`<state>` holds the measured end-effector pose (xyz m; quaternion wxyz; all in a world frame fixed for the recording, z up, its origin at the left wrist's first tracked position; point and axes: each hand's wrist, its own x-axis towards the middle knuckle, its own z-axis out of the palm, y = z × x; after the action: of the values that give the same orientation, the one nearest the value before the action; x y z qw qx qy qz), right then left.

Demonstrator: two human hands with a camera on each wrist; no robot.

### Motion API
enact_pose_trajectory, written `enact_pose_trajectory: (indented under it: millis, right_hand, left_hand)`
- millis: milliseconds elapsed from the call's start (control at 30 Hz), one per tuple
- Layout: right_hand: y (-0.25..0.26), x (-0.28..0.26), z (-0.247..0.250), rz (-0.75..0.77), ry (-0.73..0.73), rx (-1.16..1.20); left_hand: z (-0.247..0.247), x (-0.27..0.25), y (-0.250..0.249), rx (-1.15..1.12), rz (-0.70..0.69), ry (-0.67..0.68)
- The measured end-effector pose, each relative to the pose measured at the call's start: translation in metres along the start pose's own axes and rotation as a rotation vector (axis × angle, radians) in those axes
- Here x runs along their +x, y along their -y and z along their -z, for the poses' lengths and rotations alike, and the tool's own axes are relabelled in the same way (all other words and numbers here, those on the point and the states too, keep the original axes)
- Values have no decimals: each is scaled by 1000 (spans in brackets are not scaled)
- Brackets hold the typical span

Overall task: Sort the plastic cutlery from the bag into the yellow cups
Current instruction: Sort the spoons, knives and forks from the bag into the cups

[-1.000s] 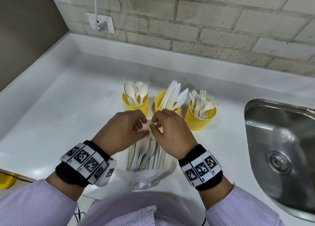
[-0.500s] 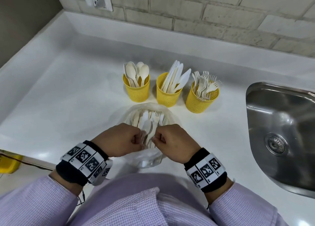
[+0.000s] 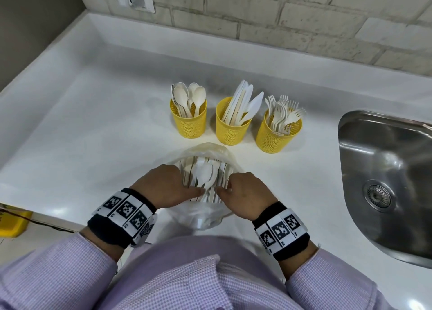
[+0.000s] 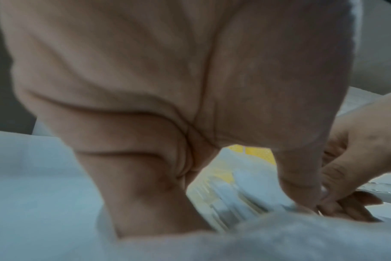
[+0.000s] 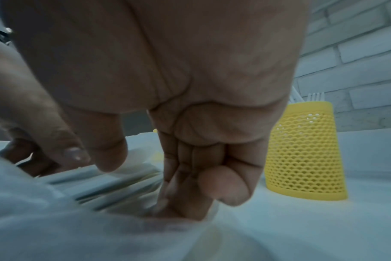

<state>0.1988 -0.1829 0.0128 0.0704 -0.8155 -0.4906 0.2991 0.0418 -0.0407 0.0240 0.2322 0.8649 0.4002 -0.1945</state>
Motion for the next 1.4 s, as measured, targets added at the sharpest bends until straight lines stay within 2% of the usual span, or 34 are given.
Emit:
enact_pose_trajectory:
  millis: [233, 467, 833, 1033, 1133, 1400]
  right_hand:
    - [7, 7, -4, -111, -12, 343]
    - [4, 13, -10, -185, -110, 556]
    - [-4, 20, -13, -199, -104, 608]
    - [0, 26, -12, -234, -50, 640]
    - [-2, 30, -13, -225, -19, 624]
    - [2, 28, -12, -228, -77, 719]
  left_hand:
    - [1, 6, -13, -78, 23, -43]
    - [-1, 10, -16, -191, 4, -52]
    - [-5, 18, -8, -305, 8, -65]
    - [-1, 15, -14, -342, -67, -98]
    - [-1, 18, -13, -294, -39, -64]
    - [-1, 20, -7, -335, 15, -44]
